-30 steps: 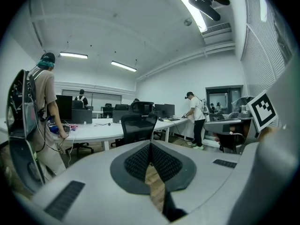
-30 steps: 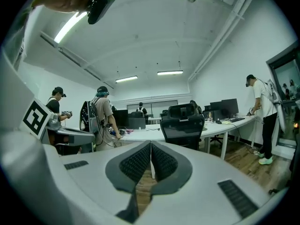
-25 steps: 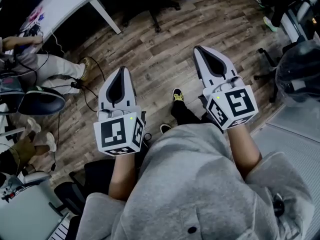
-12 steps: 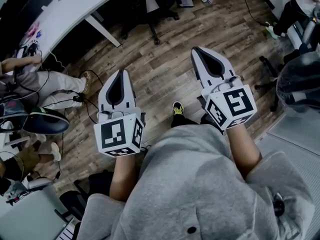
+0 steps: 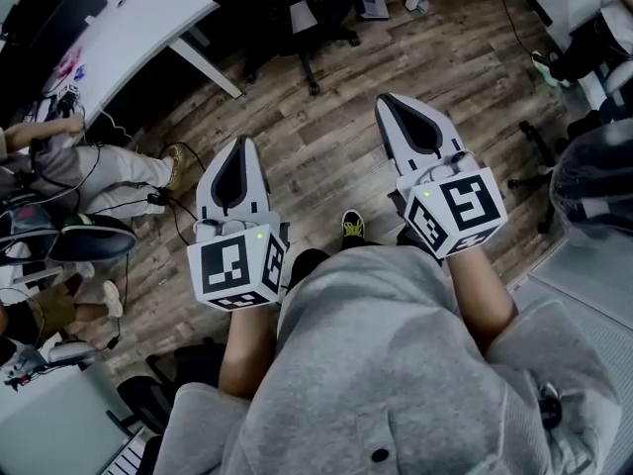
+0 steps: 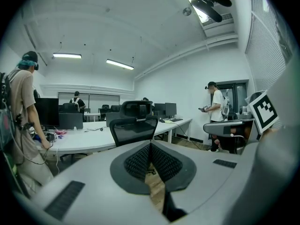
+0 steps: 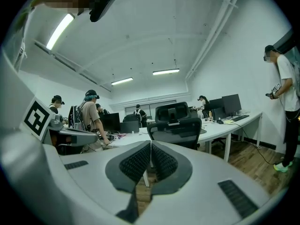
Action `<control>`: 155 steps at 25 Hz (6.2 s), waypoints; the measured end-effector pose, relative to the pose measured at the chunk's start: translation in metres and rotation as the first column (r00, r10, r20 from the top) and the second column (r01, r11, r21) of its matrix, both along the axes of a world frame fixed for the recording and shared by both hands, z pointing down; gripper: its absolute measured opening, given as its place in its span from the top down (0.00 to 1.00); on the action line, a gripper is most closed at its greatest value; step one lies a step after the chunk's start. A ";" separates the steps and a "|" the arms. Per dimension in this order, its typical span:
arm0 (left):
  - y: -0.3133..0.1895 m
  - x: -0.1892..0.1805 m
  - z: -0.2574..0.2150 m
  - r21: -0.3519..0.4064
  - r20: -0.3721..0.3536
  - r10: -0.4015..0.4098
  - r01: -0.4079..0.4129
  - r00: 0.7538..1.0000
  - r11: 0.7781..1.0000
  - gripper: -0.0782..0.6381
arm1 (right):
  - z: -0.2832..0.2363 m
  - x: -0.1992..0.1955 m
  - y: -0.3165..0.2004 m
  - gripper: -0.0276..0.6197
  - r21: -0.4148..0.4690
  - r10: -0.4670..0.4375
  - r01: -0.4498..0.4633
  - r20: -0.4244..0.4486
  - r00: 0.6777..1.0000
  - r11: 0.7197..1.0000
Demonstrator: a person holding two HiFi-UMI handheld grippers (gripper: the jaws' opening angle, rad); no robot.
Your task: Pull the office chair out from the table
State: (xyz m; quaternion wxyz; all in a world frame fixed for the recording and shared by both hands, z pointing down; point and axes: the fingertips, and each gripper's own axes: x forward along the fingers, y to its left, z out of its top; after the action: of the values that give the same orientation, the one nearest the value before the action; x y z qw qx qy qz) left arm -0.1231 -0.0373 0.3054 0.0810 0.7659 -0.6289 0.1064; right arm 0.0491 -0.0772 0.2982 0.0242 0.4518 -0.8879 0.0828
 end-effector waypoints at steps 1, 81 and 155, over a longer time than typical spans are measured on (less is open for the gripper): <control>-0.001 0.002 0.000 0.000 0.002 -0.001 0.001 1.000 1.000 0.88 | 0.000 0.001 -0.001 0.91 0.000 -0.003 0.003 0.002 1.000 1.000; -0.310 -0.161 0.009 -0.006 -0.072 0.117 -0.118 0.991 0.993 0.88 | -0.014 -0.149 -0.294 0.91 0.058 0.055 -0.042 -0.246 0.968 0.997; -0.521 -0.148 0.100 -0.496 0.649 0.500 -0.180 0.574 0.850 0.44 | 0.085 -0.021 -0.577 0.62 -0.298 -0.425 0.623 -0.903 0.060 0.723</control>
State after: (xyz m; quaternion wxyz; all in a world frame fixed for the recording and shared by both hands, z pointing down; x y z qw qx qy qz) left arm -0.2715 -0.5581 0.4051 -0.0667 0.7269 -0.4078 0.5485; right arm 0.0278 -0.6540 0.3828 0.5257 0.0555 -0.7987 -0.2875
